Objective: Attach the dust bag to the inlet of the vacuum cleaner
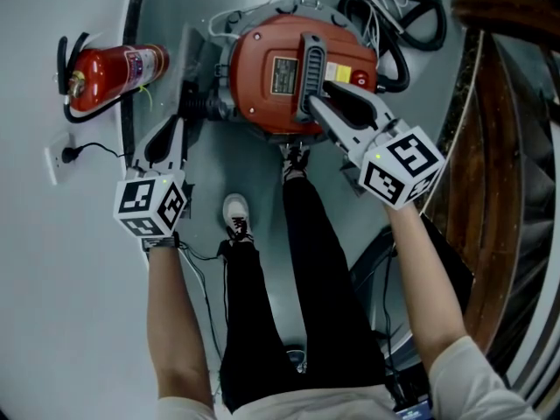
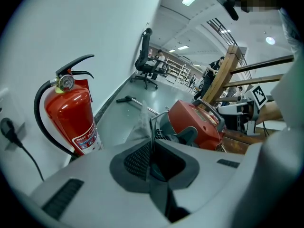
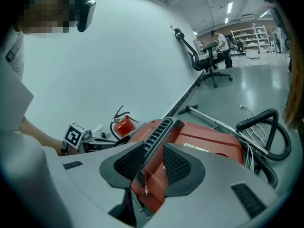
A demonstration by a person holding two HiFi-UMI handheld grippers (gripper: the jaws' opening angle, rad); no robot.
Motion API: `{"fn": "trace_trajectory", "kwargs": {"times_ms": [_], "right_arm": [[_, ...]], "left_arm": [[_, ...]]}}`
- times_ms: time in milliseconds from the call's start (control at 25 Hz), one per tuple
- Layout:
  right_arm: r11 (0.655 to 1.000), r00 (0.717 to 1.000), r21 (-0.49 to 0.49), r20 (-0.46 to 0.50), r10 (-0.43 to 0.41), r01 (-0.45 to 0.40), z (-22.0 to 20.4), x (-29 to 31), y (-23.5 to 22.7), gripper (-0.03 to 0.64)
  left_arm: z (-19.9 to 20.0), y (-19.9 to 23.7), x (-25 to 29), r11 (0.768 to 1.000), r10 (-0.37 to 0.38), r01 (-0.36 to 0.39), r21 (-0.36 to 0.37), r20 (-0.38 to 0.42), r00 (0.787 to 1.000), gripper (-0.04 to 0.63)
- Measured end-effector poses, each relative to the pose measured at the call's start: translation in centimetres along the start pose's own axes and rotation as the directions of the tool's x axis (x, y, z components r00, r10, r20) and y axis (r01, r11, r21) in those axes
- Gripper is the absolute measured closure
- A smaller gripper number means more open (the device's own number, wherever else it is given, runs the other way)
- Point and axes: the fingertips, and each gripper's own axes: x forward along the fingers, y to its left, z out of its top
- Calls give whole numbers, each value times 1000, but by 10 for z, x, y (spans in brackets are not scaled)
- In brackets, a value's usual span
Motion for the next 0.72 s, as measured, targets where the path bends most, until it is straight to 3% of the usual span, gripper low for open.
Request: {"fn": "trace_trajectory", "kwargs": {"times_ms": [160,440,720], "right_arm": [[1000,1000,-13,0,-6,6,0,0,1,483],[1000,1000,-7,-3,-5,5,0,0,1,483],[1000,1000,12,12,-9,9,0,1,1,483]], "left_arm": [[1,-2,0,1000,-14,14,13,9,1000,580],[1,-4,0,997,-76,76,-33,-9,997,581],[1,-4,1,991,-84,85,-99,5,996,580]]}}
